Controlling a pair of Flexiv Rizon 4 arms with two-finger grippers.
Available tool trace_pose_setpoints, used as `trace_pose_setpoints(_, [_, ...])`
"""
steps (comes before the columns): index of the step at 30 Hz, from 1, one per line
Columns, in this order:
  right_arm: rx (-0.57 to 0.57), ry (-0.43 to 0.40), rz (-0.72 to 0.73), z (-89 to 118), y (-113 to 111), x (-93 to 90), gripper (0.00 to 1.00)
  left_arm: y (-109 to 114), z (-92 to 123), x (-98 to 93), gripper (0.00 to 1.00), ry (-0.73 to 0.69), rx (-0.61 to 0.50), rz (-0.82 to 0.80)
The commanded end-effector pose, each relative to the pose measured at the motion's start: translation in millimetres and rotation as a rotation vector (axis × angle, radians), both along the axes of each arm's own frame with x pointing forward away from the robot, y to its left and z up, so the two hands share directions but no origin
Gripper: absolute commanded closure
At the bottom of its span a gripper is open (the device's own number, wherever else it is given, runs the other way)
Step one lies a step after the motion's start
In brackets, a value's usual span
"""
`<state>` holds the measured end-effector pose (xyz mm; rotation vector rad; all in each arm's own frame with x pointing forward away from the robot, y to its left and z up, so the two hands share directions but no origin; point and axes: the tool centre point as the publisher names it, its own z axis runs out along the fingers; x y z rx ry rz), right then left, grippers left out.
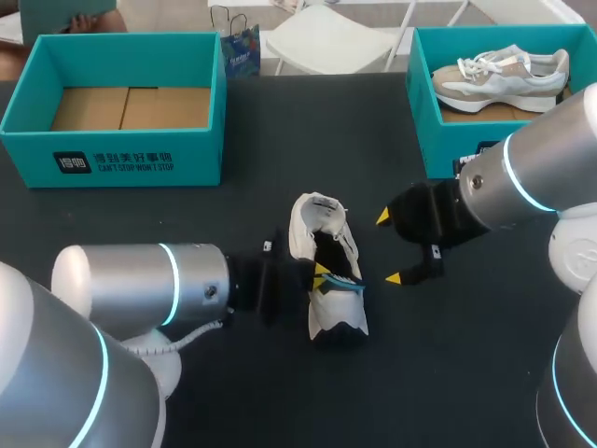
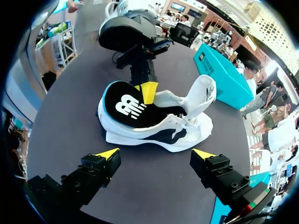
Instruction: Take the shoe out of the shoebox, open the shoe tongue, remove and reinsert the insole, then place the shoe into the shoebox
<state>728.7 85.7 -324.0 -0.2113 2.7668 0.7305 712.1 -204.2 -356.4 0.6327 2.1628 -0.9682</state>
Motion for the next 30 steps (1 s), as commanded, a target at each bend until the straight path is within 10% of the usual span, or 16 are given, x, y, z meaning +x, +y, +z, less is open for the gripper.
trace_pose_setpoints(1, [-0.001,-0.001,-0.001,-1,1,-0.8,0.00,-5,-11,7.0,1.00,-0.030,-0.004,0.032])
trace_pose_setpoints(9, [-0.001,-0.001,-0.001,-1,1,-0.8,0.00,-3,-14,16.1,0.98,-0.060,0.012,0.057])
trace_pose_setpoints(11, [-0.001,-0.001,-0.001,-1,1,-0.8,0.00,-4,-11,13.3,0.77,-0.064,-0.002,0.054])
trace_pose_setpoints(16, [-0.001,-0.001,-0.001,-1,1,-0.8,0.00,-5,-3,5.6,0.63,-0.074,-0.022,0.049])
trace_pose_setpoints(30, [-0.001,-0.001,-0.001,-1,1,-0.8,0.00,-7,14,-5.8,0.62,-0.075,-0.051,0.019])
